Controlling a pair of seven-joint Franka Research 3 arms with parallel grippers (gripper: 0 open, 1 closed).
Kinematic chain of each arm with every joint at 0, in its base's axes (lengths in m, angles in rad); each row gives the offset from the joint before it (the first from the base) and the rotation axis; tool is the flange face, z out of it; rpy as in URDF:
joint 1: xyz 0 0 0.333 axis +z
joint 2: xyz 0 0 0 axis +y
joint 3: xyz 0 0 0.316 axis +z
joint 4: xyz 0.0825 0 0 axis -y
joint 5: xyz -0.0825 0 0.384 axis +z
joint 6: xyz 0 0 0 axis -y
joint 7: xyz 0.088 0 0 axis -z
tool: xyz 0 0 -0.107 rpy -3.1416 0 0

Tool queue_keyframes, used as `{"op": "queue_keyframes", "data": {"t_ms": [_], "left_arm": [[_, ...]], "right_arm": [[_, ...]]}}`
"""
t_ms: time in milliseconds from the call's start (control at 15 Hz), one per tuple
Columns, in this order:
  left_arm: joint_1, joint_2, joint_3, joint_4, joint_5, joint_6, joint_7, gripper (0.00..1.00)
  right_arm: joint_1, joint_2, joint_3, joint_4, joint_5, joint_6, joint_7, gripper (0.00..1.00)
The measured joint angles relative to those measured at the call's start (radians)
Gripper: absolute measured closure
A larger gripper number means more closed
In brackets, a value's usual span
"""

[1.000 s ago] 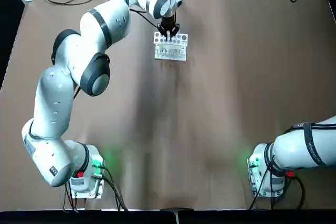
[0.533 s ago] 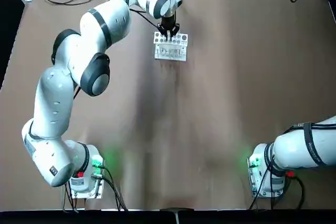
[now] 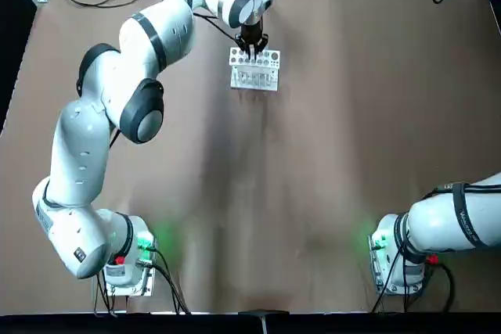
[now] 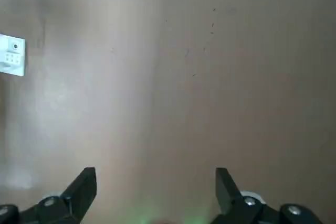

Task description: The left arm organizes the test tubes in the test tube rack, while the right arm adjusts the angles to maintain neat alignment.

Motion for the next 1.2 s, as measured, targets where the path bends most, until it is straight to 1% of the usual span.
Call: {"op": "queue_keyframes", "data": {"t_ms": [867, 1200], "left_arm": [[0.001, 0.002, 0.007, 0.000, 0.000, 0.013, 0.002, 0.74], [0.001, 0.003, 0.007, 0.000, 0.000, 0.014, 0.003, 0.77]], "right_arm": [[0.002, 0.000, 0.000, 0.000, 0.000, 0.000, 0.000, 0.00], [0.003, 0.000, 0.000, 0.000, 0.000, 0.000, 0.000, 0.00]]}}
